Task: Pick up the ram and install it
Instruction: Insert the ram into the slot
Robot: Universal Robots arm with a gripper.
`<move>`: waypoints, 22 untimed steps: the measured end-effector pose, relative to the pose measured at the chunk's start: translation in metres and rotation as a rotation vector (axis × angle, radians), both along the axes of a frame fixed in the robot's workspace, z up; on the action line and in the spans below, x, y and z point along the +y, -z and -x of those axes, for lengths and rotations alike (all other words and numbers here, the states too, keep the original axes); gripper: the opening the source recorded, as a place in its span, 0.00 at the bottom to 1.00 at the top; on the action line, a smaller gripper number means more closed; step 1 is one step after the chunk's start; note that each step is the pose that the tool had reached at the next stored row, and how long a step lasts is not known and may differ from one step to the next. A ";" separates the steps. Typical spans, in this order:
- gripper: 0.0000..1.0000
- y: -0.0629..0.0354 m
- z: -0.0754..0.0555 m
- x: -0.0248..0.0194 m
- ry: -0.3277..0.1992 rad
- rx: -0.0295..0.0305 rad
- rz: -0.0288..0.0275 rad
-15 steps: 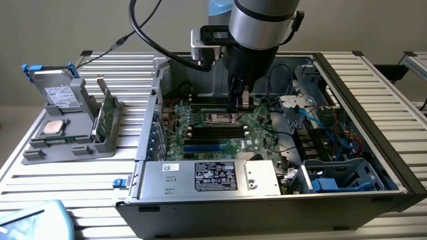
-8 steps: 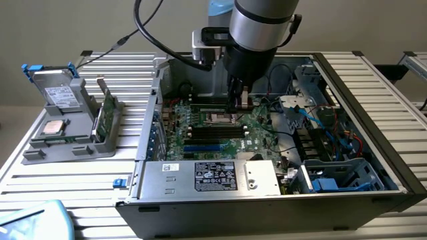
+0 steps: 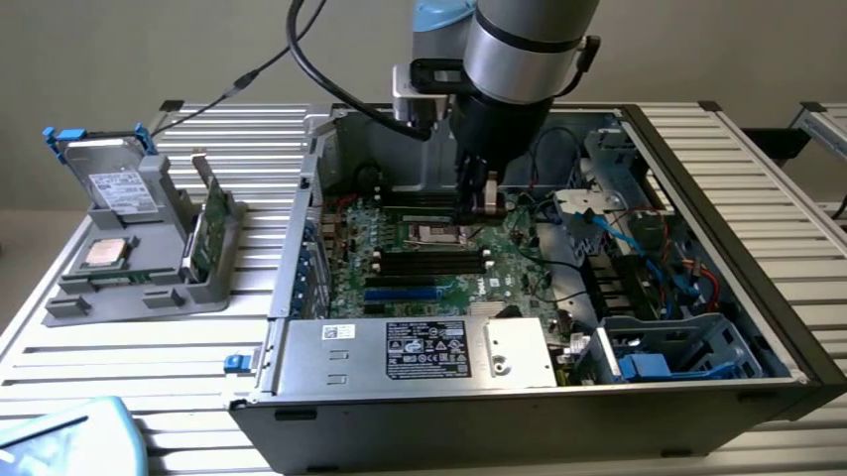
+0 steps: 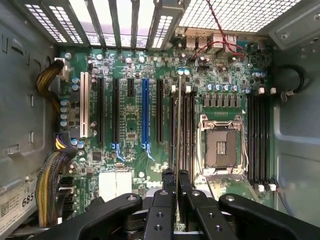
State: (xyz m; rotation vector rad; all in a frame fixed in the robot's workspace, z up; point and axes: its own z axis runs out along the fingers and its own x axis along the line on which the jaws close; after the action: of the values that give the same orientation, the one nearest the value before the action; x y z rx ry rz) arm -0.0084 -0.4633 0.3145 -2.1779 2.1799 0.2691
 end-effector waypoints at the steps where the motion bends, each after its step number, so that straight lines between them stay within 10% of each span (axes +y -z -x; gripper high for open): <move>1: 0.15 0.0011 -0.001 0.0025 0.000 0.0000 0.0024; 7: 0.15 0.0069 -0.001 0.0170 0.000 0.0000 0.0298; 12: 0.15 0.0113 -0.001 0.0183 -0.002 -0.0001 0.0581; 22: 0.15 0.0265 0.000 0.0211 -0.016 -0.0005 0.0721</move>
State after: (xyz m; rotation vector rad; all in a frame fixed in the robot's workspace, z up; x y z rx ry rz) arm -0.0079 -0.4422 0.2880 -2.2331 2.2061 0.1936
